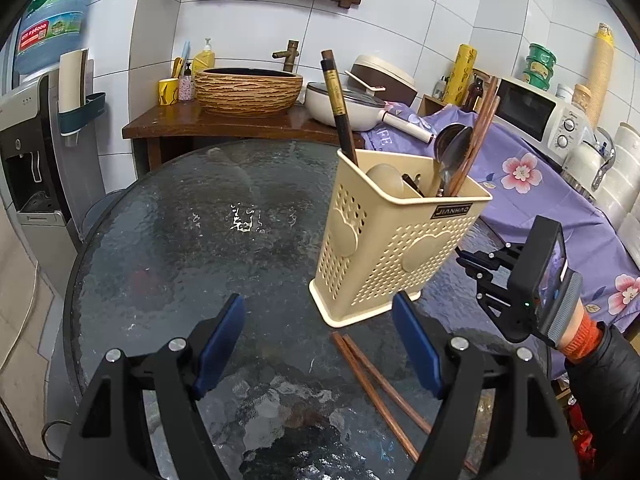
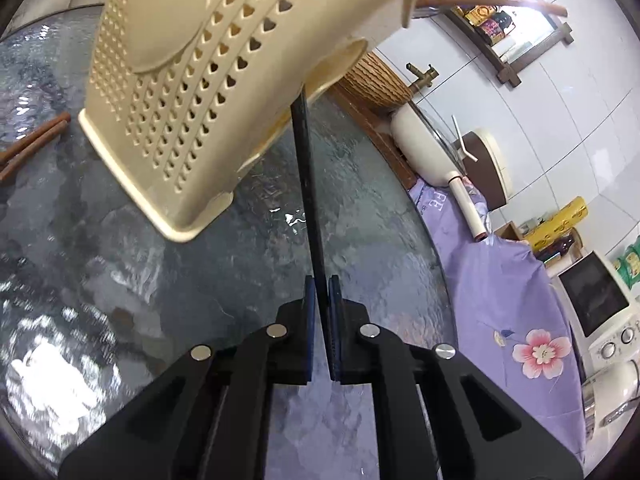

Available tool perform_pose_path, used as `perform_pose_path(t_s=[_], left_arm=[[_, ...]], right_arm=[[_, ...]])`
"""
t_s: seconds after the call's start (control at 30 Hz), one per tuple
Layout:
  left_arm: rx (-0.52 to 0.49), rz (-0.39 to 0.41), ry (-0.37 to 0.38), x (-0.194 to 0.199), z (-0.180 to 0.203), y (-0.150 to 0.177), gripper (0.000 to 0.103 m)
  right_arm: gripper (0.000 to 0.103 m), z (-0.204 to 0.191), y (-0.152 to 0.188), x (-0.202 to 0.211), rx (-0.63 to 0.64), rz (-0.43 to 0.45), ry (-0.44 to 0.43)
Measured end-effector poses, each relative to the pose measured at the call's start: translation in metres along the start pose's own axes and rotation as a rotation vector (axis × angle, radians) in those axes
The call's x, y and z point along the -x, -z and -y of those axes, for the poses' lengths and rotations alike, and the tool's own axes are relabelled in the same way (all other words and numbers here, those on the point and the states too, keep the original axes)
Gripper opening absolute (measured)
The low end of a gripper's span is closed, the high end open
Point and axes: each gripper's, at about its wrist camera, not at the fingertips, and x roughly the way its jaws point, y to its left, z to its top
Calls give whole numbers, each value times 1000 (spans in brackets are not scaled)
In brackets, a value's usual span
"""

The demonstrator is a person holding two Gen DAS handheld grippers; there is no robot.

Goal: Organize utensils
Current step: 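Move both tools back down toward the chopsticks lying on the table, then grasp the black chopstick with the right tool while the left tool grasps a wooden chopstick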

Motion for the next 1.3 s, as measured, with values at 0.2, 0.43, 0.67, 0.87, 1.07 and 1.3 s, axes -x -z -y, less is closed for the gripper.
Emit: perform_pose_path(t_s=[0.2, 0.43, 0.67, 0.87, 1.07, 1.3], left_arm=[[0, -10, 8, -1, 3, 5, 74], [6, -16, 41, -3, 13, 9, 74], [42, -74, 199, -20, 46, 14, 70], [30, -125, 262, -28, 70, 25, 67], [22, -125, 234, -25, 60, 31, 68], [-50, -100, 53, -9, 35, 38, 71]], right_arm=[[7, 5, 21, 14, 39, -34, 27], [6, 11, 50, 40, 39, -95, 42], [6, 0, 58, 80, -108, -133, -119], [6, -2, 60, 102, -303, -198, -285], [7, -28, 67, 113, -460, -289, -511], [50, -43, 61, 126, -537, -241, -514]])
